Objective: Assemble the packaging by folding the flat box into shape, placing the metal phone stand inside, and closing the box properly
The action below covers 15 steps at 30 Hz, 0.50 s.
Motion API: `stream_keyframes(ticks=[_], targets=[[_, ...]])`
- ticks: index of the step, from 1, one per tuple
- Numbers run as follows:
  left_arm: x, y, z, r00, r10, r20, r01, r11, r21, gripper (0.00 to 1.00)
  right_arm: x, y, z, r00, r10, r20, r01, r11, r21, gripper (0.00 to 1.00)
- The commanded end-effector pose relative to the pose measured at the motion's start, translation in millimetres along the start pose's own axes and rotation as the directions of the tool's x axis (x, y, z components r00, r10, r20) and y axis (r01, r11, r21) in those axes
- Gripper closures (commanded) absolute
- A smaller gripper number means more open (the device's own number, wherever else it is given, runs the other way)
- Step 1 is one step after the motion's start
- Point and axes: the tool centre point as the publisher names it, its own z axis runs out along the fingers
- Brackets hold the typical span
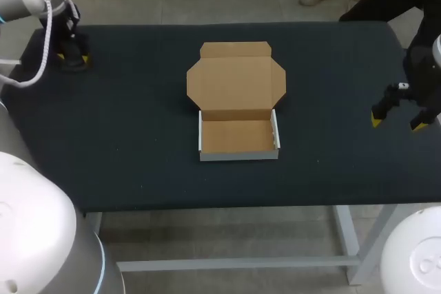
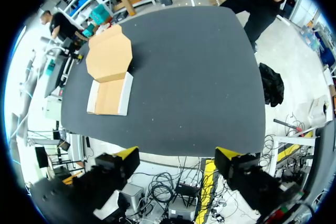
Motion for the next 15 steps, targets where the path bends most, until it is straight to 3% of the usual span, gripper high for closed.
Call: stream_keyframes(ticks=[1,9,11,15], targets=[[11.2,23.4,-19.8,1.0,0.006,0.018,-0.007,0.999,0.034,1.0,0.3,-0.2,-2.0,1.0,0.0,0.001,0.0,1.0,0.004,0.0],[22.8,46.5,-40.9,0.999,0.032,0.028,-0.033,0.998,0.045,1.0,0.3,-0.2,-2.0,1.0,0.0,0.001,0.0,1.0,0.004,0.0],[26.4,53.9,-48.0,0.999,0.04,0.027,-0.041,0.998,0.049,1.0,3.6,1.5,-2.2,0.995,-0.098,0.005,0.098,0.995,-0.024,0.0],[36.6,69.5,-60.0,0.997,0.066,0.043,-0.069,0.996,0.052,1.0,9.7,6.4,-3.5,0.944,-0.326,-0.059,0.316,0.939,-0.134,0.0]])
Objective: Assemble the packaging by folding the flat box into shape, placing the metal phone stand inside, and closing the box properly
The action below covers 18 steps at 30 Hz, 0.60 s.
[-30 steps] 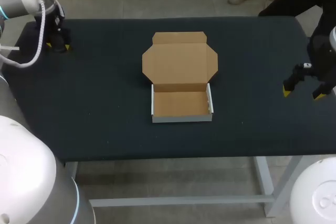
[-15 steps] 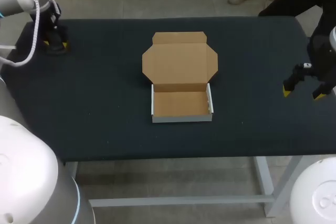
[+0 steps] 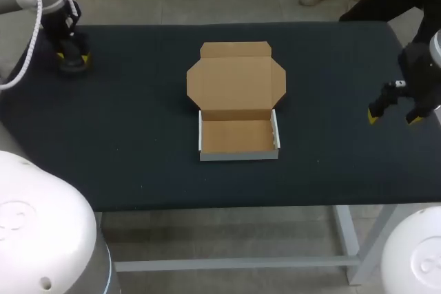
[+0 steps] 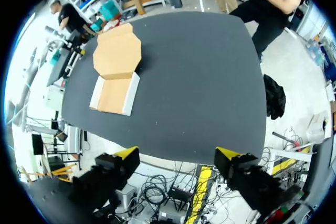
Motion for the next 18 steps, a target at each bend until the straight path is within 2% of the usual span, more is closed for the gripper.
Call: stream_keyframes(ticks=[1,6,11,14,16,18], targets=[[20.3,46.1,-30.1,0.998,0.017,0.055,-0.021,0.996,0.083,1.0,2.0,-4.2,0.1,0.961,-0.263,-0.082,0.253,0.961,-0.114,0.0],[37.2,66.3,-42.3,0.998,0.037,0.055,-0.042,0.995,0.087,1.0,3.3,-1.2,5.7,0.873,-0.468,-0.141,0.439,0.877,-0.193,0.0],[53.5,85.1,-53.7,0.997,0.06,0.054,-0.065,0.994,0.093,1.0,-2.1,0.2,11.4,0.789,-0.59,-0.173,0.546,0.801,-0.245,0.0],[64.3,94.8,-59.4,0.994,0.084,0.064,-0.09,0.992,0.094,1.0,-5.5,-0.5,8.5,0.719,-0.668,-0.191,0.599,0.736,-0.316,0.0],[70.6,100.9,-64.8,0.994,0.092,0.067,-0.098,0.99,0.101,1.0,-5.3,-2.8,6.6,0.643,-0.718,-0.266,0.638,0.695,-0.332,0.0],[76.8,107.4,-70.4,0.993,0.1,0.061,-0.106,0.989,0.107,1.0,-5.3,-2.8,6.6,0.643,-0.718,-0.266,0.638,0.695,-0.332,0.0]])
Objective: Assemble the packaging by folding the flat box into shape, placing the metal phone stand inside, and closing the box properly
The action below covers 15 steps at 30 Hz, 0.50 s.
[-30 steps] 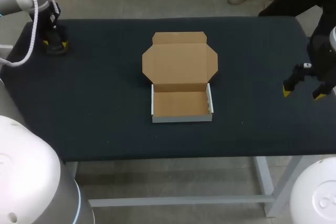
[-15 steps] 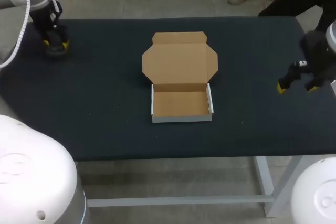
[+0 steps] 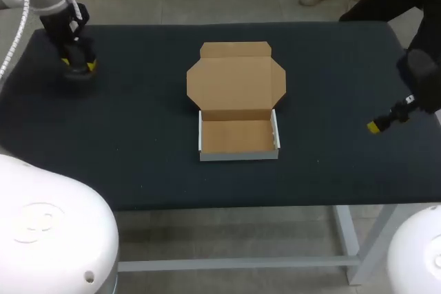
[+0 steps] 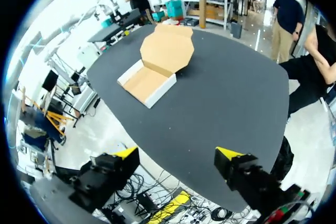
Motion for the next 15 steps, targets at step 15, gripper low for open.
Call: stream_keyframes(ticks=[15], targets=[[52.6,70.0,-50.0,0.979,0.074,0.191,-0.101,0.985,0.139,1.0,0.3,-8.2,-5.4,0.934,-0.302,-0.193,0.28,0.951,-0.135,0.0]])
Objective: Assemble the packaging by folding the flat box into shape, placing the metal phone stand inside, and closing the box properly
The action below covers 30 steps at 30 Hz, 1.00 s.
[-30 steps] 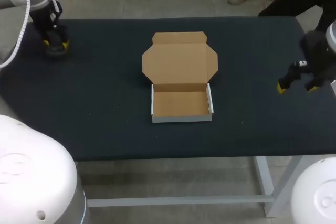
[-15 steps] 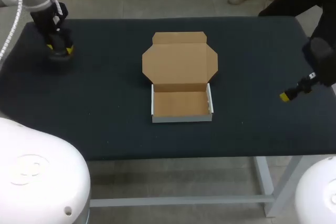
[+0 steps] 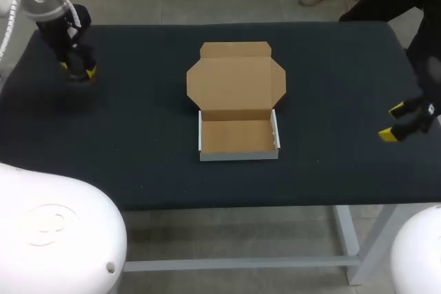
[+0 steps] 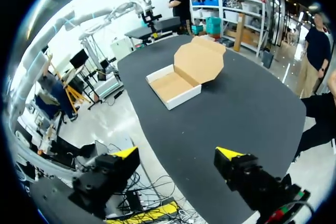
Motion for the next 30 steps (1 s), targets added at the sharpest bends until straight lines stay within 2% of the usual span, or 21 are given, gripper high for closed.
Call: stream_keyframes(ticks=[1,3,5,10,15,24,30], targets=[[11.3,16.7,-12.4,0.989,-0.002,0.146,-0.012,0.995,0.097,1.0,-0.7,1.1,1.9,0.998,-0.064,-0.029,0.064,0.998,0.008,0.0],[15.4,18.9,-14.7,0.989,0.007,0.148,-0.022,0.995,0.101,1.0,1.5,-0.3,4.9,0.995,-0.099,0.015,0.099,0.994,0.036,0.0],[19.4,20.8,-16.6,0.989,0.013,0.146,-0.028,0.994,0.102,1.0,4.3,-1.9,8.1,0.99,-0.137,0.027,0.136,0.99,0.038,0.0],[31.8,25.4,-23.6,0.989,0.035,0.146,-0.051,0.993,0.103,1.0,8.2,-3.0,20.9,0.978,-0.199,0.065,0.192,0.976,0.102,0.0],[44.9,29.2,-29.4,0.988,0.054,0.148,-0.07,0.992,0.106,1.0,2.8,-7.7,38.0,0.973,-0.214,0.083,0.208,0.975,0.078,0.0],[55.5,36.0,-32.3,0.986,0.058,0.155,-0.074,0.992,0.099,1.0,-1.6,-1.4,68.6,0.962,-0.267,0.05,0.266,0.963,0.039,0.0],[60.2,38.4,-33.9,0.985,0.051,0.164,-0.066,0.994,0.091,1.0,-2.5,8.4,85.1,0.959,-0.283,0.016,0.282,0.958,0.046,0.0]])
